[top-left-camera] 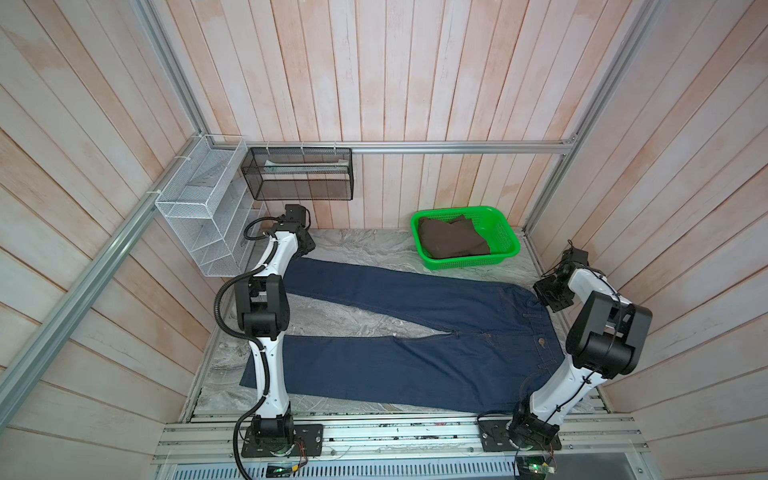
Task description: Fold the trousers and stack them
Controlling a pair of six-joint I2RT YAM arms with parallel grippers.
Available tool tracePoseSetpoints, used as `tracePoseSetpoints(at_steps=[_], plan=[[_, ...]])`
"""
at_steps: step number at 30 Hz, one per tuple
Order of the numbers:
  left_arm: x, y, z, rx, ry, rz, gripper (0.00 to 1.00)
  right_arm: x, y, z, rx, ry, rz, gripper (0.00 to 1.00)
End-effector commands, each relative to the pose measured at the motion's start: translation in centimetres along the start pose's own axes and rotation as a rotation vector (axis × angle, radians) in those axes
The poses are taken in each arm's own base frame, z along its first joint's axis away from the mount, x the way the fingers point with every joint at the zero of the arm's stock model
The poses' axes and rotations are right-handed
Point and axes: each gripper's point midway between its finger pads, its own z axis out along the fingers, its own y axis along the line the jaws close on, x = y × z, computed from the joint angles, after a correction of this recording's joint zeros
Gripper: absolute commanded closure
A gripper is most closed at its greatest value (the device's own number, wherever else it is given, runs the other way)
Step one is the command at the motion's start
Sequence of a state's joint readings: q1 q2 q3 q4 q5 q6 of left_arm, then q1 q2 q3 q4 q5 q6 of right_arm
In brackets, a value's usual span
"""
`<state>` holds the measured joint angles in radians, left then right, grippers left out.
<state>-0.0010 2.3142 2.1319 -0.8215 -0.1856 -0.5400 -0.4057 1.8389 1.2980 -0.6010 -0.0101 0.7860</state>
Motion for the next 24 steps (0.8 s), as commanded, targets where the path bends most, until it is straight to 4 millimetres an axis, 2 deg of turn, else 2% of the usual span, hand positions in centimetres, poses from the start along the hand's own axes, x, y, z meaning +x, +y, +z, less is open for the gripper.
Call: tracePoseSetpoints(at_steps=[1, 7, 13, 19, 24], plan=[[-1.1, 1.9, 1.7, -0.103, 0.005, 0.019, 0.47, -0.6, -1.4, -0.8, 0.016, -0.042, 0.041, 1.00], [-1.8, 3.2, 5.9, -0.124, 0.024, 0.011, 0.47, -0.9, -1.6, -1.0, 0.011, -0.048, 0.054, 1.00], [-1.5, 3.8, 8.6, -0.082, 0.044, 0.002, 0.44, -0.3, -1.3, -1.0, -0.007, -0.039, 0.055, 1.00], [-1.1, 4.4, 10.2, -0.084, 0.058, 0.010, 0.42, 0.2, -0.7, -0.7, -0.015, -0.027, 0.043, 1.00], [-2.2, 4.7, 10.6, -0.069, 0.026, 0.007, 0.41, 0.6, -0.1, -0.5, -0.026, -0.017, 0.032, 1.00]])
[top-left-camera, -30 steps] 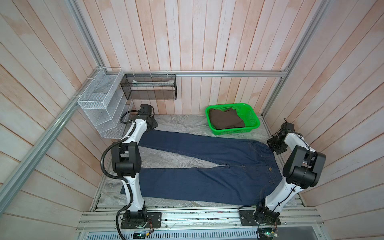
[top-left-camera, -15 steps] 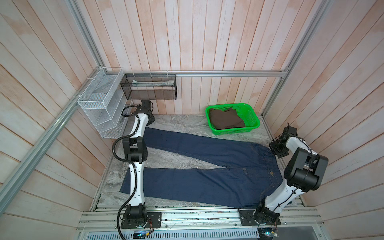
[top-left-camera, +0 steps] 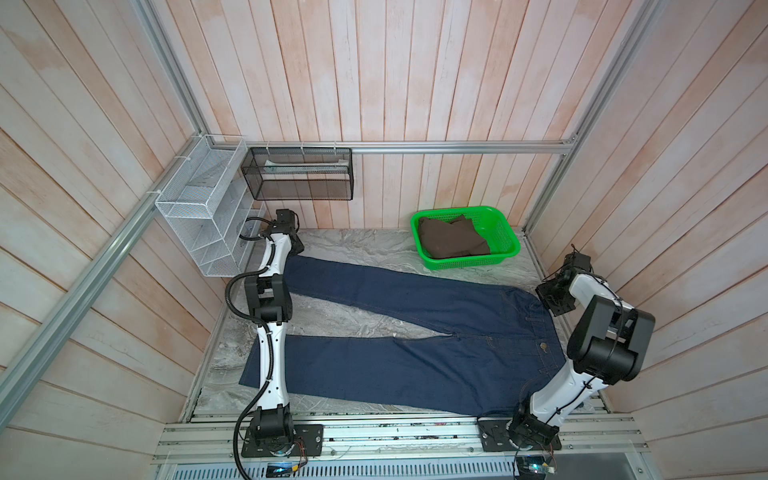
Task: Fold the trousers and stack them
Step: 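Pinch the far hem corner with the left gripper while the right holds the waistband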
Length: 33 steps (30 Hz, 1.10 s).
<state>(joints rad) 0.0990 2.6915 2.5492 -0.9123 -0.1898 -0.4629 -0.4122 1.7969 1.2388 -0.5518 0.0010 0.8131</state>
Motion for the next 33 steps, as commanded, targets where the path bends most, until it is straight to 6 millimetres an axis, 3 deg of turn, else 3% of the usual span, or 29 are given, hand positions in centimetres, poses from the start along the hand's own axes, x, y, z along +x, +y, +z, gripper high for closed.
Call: tracePoseSetpoints(at_steps=[1, 7, 12, 19, 24, 26, 29, 33], plan=[[-0.6, 0.1, 1.0, 0.024, -0.011, 0.005, 0.40, 0.8, 0.7, -0.2, -0.016, 0.017, -0.001, 1.00], [-0.1, 0.1, 2.3, 0.030, 0.001, 0.026, 0.38, 0.9, 1.5, -0.5, -0.030, 0.013, -0.008, 1.00], [2.6, 0.7, 3.7, 0.013, 0.090, 0.059, 0.38, 1.0, 1.8, -0.6, -0.038, 0.011, -0.011, 1.00], [6.5, 2.1, 4.1, -0.034, 0.234, 0.101, 0.44, 1.0, 2.2, -1.0, -0.060, 0.011, -0.009, 1.00], [8.2, 2.8, 3.8, -0.053, 0.308, 0.128, 0.56, 1.0, 2.3, -1.2, -0.067, 0.009, -0.012, 1.00], [8.4, 2.7, 3.7, -0.052, 0.315, 0.131, 0.66, 1.1, 2.4, -1.2, -0.071, 0.011, -0.013, 1.00], [7.9, 2.7, 3.2, -0.063, 0.297, 0.127, 0.82, 1.2, 2.4, -1.1, -0.075, 0.015, -0.011, 1.00], [5.6, 2.3, 1.4, -0.064, 0.225, 0.098, 0.95, 1.0, 2.7, -1.2, -0.081, 0.012, -0.010, 1.00]])
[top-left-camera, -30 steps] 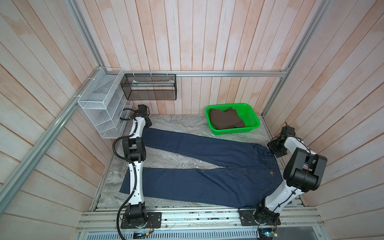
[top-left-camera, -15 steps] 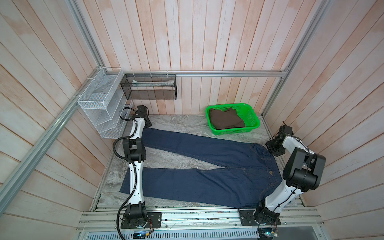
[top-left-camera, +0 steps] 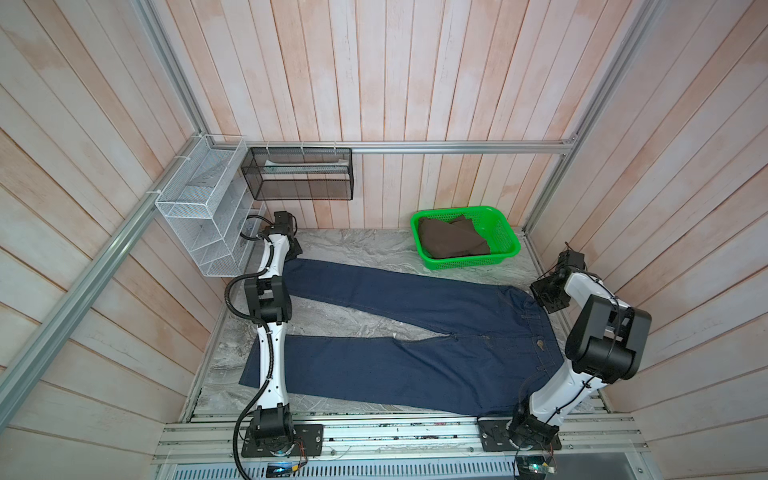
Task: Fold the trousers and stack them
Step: 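Pinch the far hem corner with the left gripper while the right holds the waistband, then lift hem and waistband with both grippers, laying the far leg over the near leg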
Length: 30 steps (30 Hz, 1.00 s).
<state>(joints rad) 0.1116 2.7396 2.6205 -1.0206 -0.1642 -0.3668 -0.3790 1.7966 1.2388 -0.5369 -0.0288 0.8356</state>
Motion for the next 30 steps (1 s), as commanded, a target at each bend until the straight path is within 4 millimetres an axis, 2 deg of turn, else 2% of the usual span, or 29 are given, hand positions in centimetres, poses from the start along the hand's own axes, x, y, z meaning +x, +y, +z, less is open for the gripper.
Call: tracePoseSetpoints(at_steps=[1, 3, 9, 13, 16, 20, 27, 30], plan=[[3.2, 0.6, 0.3, -0.033, 0.115, -0.011, 0.98, -0.2, 1.4, -1.1, -0.046, -0.011, 0.000, 1.00], [1.4, 0.3, -1.5, -0.015, 0.055, -0.034, 1.00, -0.5, 1.9, -1.0, -0.059, -0.009, 0.007, 1.00], [-4.5, -0.9, -7.8, 0.065, -0.152, -0.087, 1.00, -2.7, 5.2, -1.3, -0.124, -0.022, 0.031, 1.00], [-6.3, -0.8, -10.7, 0.105, -0.213, -0.110, 1.00, -3.9, 7.2, -1.5, -0.167, -0.019, 0.029, 1.00], [-6.1, -0.3, -12.2, 0.113, -0.220, -0.118, 1.00, -4.0, 7.7, -1.8, -0.182, -0.019, 0.024, 1.00], [-4.7, 0.4, -14.0, 0.131, -0.232, -0.116, 1.00, -3.9, 7.1, -2.0, -0.189, -0.022, 0.022, 1.00], [-1.3, 3.6, -17.2, 0.147, -0.280, -0.164, 1.00, -4.1, 6.1, -3.0, -0.259, -0.031, 0.025, 1.00], [-1.0, 4.7, -18.9, 0.180, -0.324, -0.192, 1.00, -4.8, 6.2, -3.8, -0.322, -0.049, 0.022, 1.00]])
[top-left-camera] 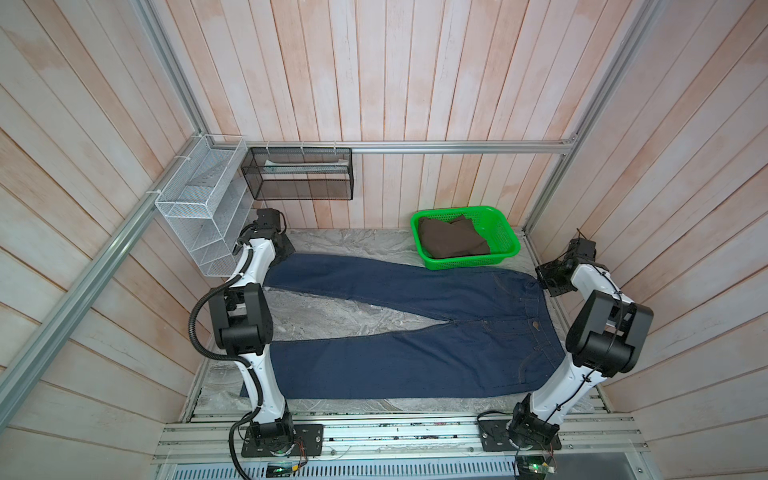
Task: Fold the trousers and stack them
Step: 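Lift hem and waistband with both grippers, laying the far leg over the near leg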
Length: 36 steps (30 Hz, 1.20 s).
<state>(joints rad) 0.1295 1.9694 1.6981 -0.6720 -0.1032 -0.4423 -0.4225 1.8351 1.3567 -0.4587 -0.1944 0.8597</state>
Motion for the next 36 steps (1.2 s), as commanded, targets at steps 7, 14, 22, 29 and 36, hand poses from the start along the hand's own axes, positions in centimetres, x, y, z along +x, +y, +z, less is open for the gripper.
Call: tracePoseSetpoints(at_steps=[7, 14, 22, 29, 36], plan=[[-6.9, -0.4, -4.4, 0.137, -0.194, -0.096, 1.00, -3.9, 5.9, -3.8, -0.286, -0.069, -0.063, 1.00], [-8.8, -0.1, -7.0, 0.189, -0.236, -0.137, 1.00, -5.4, 9.4, -6.3, -0.385, -0.090, -0.113, 1.00], [-7.5, 2.3, -9.8, 0.179, -0.270, -0.155, 1.00, -4.8, 8.3, -6.2, -0.404, -0.076, -0.091, 1.00], [-5.8, 5.4, -11.5, 0.154, -0.291, -0.195, 1.00, -3.7, 6.9, -6.2, -0.393, -0.066, -0.092, 1.00], [-5.7, 7.7, -12.7, 0.149, -0.329, -0.247, 1.00, -4.4, 7.6, -6.6, -0.414, -0.072, -0.082, 1.00]])
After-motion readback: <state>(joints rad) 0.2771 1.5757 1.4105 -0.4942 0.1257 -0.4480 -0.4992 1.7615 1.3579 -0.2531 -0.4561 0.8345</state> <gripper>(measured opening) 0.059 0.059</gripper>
